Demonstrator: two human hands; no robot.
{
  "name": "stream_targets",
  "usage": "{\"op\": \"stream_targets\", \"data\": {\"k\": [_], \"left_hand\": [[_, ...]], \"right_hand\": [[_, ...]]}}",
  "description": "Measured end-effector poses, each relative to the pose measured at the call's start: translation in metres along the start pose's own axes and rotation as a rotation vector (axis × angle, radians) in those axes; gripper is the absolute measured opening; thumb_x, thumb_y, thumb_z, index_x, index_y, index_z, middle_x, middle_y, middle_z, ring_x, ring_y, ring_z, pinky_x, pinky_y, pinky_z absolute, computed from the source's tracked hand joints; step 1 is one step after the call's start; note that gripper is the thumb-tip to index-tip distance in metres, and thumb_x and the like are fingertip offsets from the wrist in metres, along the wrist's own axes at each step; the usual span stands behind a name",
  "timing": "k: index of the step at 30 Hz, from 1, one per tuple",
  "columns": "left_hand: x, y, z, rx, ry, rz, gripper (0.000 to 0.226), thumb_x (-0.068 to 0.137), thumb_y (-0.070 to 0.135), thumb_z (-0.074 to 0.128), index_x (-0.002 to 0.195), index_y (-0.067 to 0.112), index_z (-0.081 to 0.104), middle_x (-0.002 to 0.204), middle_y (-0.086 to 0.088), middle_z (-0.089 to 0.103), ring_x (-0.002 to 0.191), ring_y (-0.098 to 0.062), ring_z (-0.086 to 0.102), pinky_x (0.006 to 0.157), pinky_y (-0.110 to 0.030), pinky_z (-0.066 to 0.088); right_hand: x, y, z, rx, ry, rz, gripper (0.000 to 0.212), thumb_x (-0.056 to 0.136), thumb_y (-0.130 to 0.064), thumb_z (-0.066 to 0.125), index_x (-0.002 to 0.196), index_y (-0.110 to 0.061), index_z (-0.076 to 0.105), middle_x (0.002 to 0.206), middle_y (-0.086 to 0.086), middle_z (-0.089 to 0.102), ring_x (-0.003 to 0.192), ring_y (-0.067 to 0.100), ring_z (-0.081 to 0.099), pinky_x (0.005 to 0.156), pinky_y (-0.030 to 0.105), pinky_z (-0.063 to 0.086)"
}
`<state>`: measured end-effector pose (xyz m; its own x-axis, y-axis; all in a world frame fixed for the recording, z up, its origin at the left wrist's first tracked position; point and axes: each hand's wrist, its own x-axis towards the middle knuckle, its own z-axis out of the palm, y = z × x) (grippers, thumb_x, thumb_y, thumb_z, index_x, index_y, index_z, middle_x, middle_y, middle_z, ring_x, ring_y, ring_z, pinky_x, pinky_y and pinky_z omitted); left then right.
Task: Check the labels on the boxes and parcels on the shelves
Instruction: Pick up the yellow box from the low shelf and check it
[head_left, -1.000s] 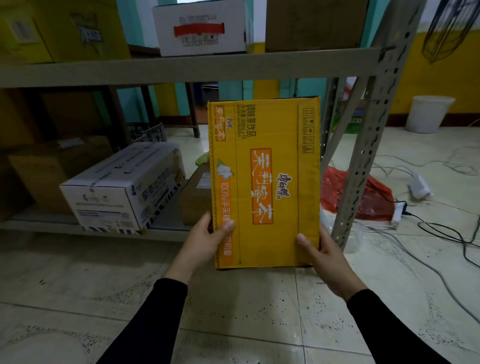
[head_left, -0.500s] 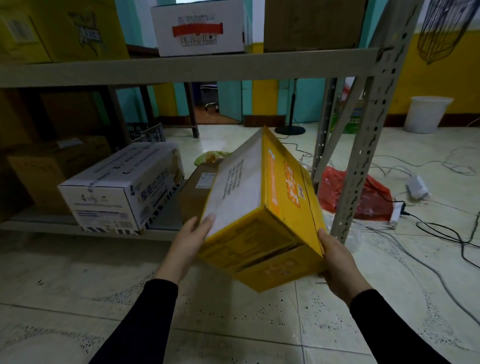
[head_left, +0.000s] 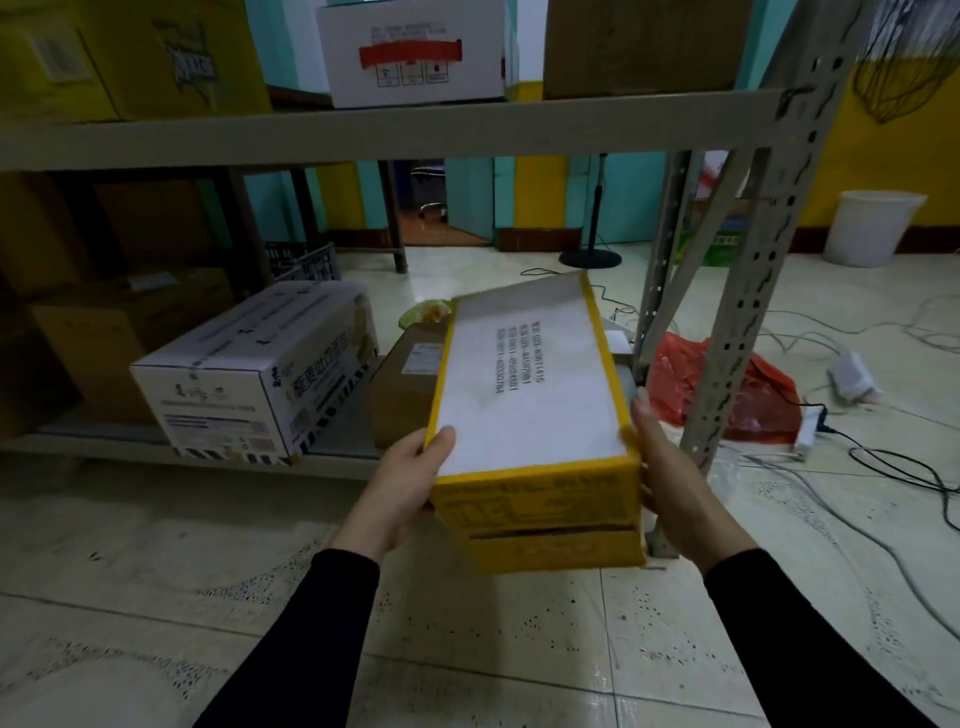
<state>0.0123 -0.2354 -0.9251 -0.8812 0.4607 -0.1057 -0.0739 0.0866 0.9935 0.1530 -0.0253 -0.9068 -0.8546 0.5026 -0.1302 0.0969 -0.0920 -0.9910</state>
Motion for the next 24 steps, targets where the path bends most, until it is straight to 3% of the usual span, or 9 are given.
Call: {"op": "stream_targets", "data": {"k": [2,4,6,11,16,18,20,22,24], "left_hand": [[-0.004,0.007,0.007,0.112,-0.015,0.110,0.025,0.102,0.039,0.050,0.117,0.026,0.066,0.106,0.010,0.072,0.097,-0.011,0.067,0.075,-0.026,0.052],[-0.005,0.010,0.013,0.122,-0.041,0.162,0.028,0.103,0.037,0.049,0.124,0.026,0.064,0.115,0.012,0.071,0.106,-0.008,0.066,0.077,-0.019,0.050],[-0.004,0.014,0.016,0.048,-0.033,0.132,0.030,0.104,0.041,0.043,0.123,0.028,0.063,0.119,0.011,0.068,0.107,-0.008,0.063,0.080,-0.022,0.049],[0.006,0.004,-0.005,0.021,0.089,0.001,0.065,0.088,0.066,0.050,0.135,0.022,0.058,0.133,0.003,0.061,0.119,-0.018,0.056,0.099,-0.038,0.044],[0.001,-0.011,-0.022,-0.417,-0.021,-0.289,0.045,0.089,0.053,0.062,0.122,0.022,0.062,0.116,-0.017,0.071,0.111,-0.037,0.063,0.098,-0.058,0.046],[0.001,-0.007,-0.021,-0.399,-0.031,-0.235,0.031,0.094,0.046,0.058,0.112,0.021,0.062,0.110,-0.016,0.070,0.105,-0.035,0.064,0.087,-0.054,0.050],[0.001,-0.005,-0.018,-0.322,-0.016,-0.176,0.024,0.097,0.043,0.056,0.109,0.023,0.061,0.109,-0.012,0.069,0.101,-0.032,0.064,0.080,-0.048,0.052],[0.003,-0.010,-0.019,-0.206,-0.001,-0.085,0.028,0.097,0.041,0.056,0.118,0.024,0.061,0.116,-0.008,0.069,0.104,-0.029,0.065,0.087,-0.048,0.054],[0.004,-0.017,-0.019,-0.070,-0.002,0.033,0.031,0.097,0.039,0.057,0.125,0.026,0.061,0.121,0.001,0.070,0.109,-0.021,0.066,0.090,-0.039,0.055]], "right_hand": [[0.003,0.003,-0.002,0.034,-0.063,0.036,0.054,0.081,-0.071,0.054,0.126,-0.043,0.056,0.133,-0.009,0.059,0.119,0.016,0.062,0.106,0.042,0.047],[0.009,0.011,-0.009,0.118,-0.065,0.052,0.051,0.086,-0.049,0.065,0.128,-0.021,0.061,0.122,-0.001,0.072,0.103,0.018,0.072,0.089,0.034,0.059],[0.009,0.014,-0.014,0.179,-0.056,0.066,0.046,0.096,-0.036,0.061,0.132,-0.008,0.059,0.114,0.003,0.075,0.100,0.020,0.074,0.074,0.028,0.061],[0.007,0.017,-0.024,0.375,-0.064,0.124,0.033,0.102,-0.039,0.050,0.122,-0.019,0.066,0.107,0.003,0.077,0.087,0.020,0.076,0.063,0.032,0.062],[0.006,0.028,-0.026,0.458,-0.067,0.198,0.030,0.100,-0.044,0.050,0.120,-0.027,0.066,0.115,0.009,0.075,0.094,0.028,0.075,0.080,0.046,0.061],[0.008,0.036,-0.026,0.368,-0.006,0.196,0.034,0.098,-0.048,0.054,0.122,-0.027,0.067,0.119,0.007,0.073,0.101,0.026,0.072,0.084,0.043,0.057],[0.013,0.042,-0.028,0.179,0.136,0.104,0.056,0.087,-0.061,0.063,0.127,-0.022,0.066,0.129,0.006,0.069,0.116,0.026,0.065,0.097,0.045,0.052],[0.016,0.042,-0.030,0.110,0.200,0.053,0.074,0.085,-0.069,0.060,0.139,-0.019,0.057,0.140,0.005,0.059,0.131,0.026,0.053,0.108,0.046,0.042],[0.020,0.038,-0.030,0.222,0.162,0.074,0.075,0.093,-0.066,0.047,0.151,-0.018,0.042,0.147,0.003,0.050,0.139,0.027,0.044,0.114,0.048,0.035]]}}
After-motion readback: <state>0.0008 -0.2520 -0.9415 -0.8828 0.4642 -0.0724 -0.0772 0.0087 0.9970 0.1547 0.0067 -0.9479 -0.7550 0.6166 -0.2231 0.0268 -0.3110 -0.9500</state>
